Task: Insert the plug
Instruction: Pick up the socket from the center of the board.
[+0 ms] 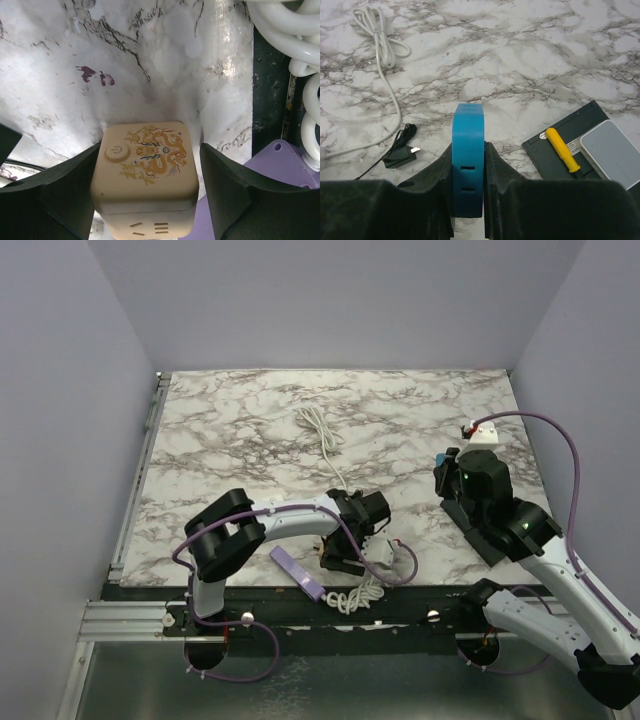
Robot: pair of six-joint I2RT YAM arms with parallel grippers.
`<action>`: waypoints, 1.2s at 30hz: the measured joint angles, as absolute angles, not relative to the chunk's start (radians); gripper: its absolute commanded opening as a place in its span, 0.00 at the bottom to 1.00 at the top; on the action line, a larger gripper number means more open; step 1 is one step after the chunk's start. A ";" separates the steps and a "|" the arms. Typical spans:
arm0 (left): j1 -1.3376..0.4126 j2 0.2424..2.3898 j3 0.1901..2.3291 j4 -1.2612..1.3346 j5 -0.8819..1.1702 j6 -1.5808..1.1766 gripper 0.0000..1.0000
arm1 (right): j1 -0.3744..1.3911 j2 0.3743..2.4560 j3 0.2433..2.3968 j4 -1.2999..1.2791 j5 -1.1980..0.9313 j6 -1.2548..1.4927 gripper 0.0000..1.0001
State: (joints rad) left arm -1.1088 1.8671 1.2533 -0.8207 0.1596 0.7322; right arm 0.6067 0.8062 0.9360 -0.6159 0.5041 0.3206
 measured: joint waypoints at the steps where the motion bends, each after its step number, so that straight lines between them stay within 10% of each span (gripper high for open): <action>1: -1.111 1.869 1.256 -0.826 0.157 0.735 0.76 | 0.607 0.806 0.936 -0.616 0.505 0.320 0.01; 12: -1.138 1.906 1.309 -0.903 0.086 0.748 0.35 | 0.607 0.804 0.936 -0.618 0.504 0.313 0.01; 16: -1.158 1.932 1.345 -0.927 0.068 0.749 0.00 | 0.607 0.800 0.936 -0.624 0.504 0.313 0.01; 26: -1.166 1.845 1.385 -0.933 0.138 0.760 0.00 | 0.607 0.819 0.945 -0.623 0.504 0.313 0.01; 36: -1.095 1.207 1.327 -0.726 0.278 0.783 0.00 | 0.606 0.854 1.096 -0.623 0.481 0.314 0.01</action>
